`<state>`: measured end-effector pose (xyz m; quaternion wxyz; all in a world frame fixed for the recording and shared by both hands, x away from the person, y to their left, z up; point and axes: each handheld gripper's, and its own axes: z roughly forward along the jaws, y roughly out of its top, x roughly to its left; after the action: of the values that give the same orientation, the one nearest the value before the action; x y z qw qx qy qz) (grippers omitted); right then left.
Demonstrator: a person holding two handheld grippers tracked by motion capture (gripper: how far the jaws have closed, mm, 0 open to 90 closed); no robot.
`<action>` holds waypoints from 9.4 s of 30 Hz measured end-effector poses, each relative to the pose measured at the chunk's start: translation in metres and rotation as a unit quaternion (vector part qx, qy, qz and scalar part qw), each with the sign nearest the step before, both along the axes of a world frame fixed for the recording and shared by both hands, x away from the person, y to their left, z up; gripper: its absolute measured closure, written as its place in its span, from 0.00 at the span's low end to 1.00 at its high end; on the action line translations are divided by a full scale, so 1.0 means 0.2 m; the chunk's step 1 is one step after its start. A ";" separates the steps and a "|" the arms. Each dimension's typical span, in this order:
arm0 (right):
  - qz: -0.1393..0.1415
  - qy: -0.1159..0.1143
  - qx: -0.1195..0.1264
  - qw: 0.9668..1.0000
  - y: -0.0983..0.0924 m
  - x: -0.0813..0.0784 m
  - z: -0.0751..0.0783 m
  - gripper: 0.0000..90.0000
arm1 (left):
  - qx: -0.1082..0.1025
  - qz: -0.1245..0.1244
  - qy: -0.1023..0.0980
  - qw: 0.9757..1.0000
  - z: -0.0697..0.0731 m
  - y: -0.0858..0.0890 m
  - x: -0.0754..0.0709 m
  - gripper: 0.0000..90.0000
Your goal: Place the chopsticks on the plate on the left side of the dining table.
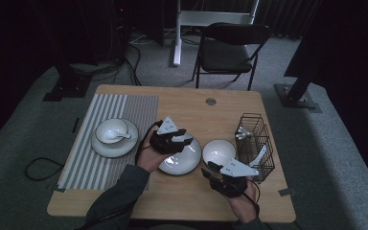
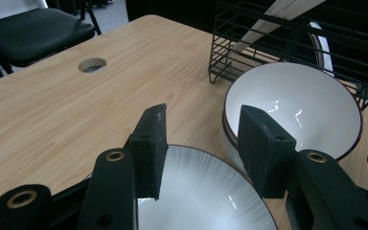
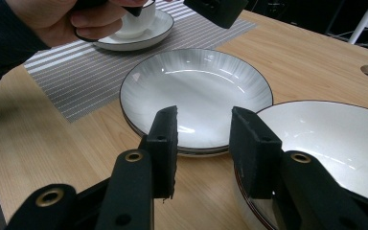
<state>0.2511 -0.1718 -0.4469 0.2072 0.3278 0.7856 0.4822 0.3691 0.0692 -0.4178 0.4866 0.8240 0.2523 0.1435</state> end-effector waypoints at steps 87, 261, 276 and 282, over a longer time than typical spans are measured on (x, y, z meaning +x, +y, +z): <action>-0.034 0.008 0.012 0.999 -0.11 -0.04 -0.04 0.69 | 0.011 -0.132 -0.070 0.989 0.17 -0.64 -0.02 0.89; -0.042 0.011 0.017 0.999 -0.12 -0.03 -0.06 0.67 | -0.035 -0.083 -0.083 0.992 0.19 -0.56 -0.01 0.93; -0.041 0.010 0.017 0.999 -0.12 -0.03 -0.06 0.67 | -0.056 -0.088 -0.080 0.991 0.27 -0.46 -0.02 0.94; -0.041 0.010 0.017 0.999 -0.12 -0.02 -0.06 0.67 | -0.073 -0.093 -0.078 0.990 0.32 -0.40 -0.02 0.94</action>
<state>0.2464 -0.1961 -0.4590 0.2132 0.3685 0.7652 0.4829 0.3658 -0.0104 -0.3535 0.5746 0.7926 0.1461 0.1425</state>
